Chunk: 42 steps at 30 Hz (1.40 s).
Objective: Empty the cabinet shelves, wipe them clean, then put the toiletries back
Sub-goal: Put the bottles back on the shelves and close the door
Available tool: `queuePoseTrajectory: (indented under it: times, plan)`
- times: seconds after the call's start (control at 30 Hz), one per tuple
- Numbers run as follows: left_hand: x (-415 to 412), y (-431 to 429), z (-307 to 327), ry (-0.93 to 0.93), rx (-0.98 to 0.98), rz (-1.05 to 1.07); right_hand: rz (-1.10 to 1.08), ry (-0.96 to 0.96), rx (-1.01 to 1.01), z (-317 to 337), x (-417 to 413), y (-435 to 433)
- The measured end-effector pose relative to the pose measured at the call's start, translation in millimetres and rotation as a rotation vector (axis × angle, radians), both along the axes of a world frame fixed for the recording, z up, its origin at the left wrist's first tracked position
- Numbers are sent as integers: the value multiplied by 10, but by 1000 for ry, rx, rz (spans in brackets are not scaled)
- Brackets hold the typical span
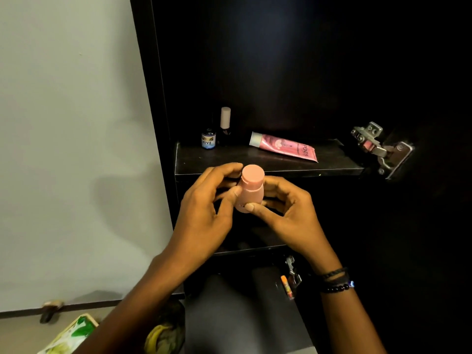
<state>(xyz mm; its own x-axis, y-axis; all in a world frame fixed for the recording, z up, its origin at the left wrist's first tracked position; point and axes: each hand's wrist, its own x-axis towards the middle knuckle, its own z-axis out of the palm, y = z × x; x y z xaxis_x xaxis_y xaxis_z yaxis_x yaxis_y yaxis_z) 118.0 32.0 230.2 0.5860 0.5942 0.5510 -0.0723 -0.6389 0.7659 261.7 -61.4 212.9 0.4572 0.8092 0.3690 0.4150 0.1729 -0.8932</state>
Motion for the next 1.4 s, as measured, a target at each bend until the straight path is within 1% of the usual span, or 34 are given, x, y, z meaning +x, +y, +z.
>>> queuePoseTrajectory:
  times: [0.1,0.17,0.27,0.33,0.43,0.5,0.57,0.67,0.83,0.93,1.13,1.2,1.4]
  plan:
    - [-108,87,-185,4,29,146,-24,-41,-149,-282,138,44]
    - [-196,126,-377,24,1,200,-111,-16,-218,-593,255,120]
    - [-259,160,-680,177,-30,249,-311,-4,-285,-1008,391,287]
    - [-263,153,-846,295,-110,220,-362,4,-310,-1167,433,416]
    - [-240,123,-1027,417,-215,160,-374,-10,-377,-1379,461,635]
    - [-226,106,-1109,479,-249,148,-397,-13,-448,-1524,466,764]
    - [-213,94,-1160,505,-281,127,-415,-21,-460,-1645,466,860]
    - [-202,81,-1214,521,-311,102,-415,-44,-429,-1656,406,919]
    - [-176,60,-1298,538,-320,87,-387,-14,-457,-1673,394,862]
    - [-141,51,-1350,553,-330,69,-355,17,-440,-1584,338,792]
    - [-73,52,-1427,565,-350,42,-334,-58,-404,-1505,253,715]
    - [-58,39,-1436,569,-346,39,-338,-94,-428,-1468,258,717]
    - [-29,30,-1438,594,-341,52,-280,-172,-595,-1389,363,773]
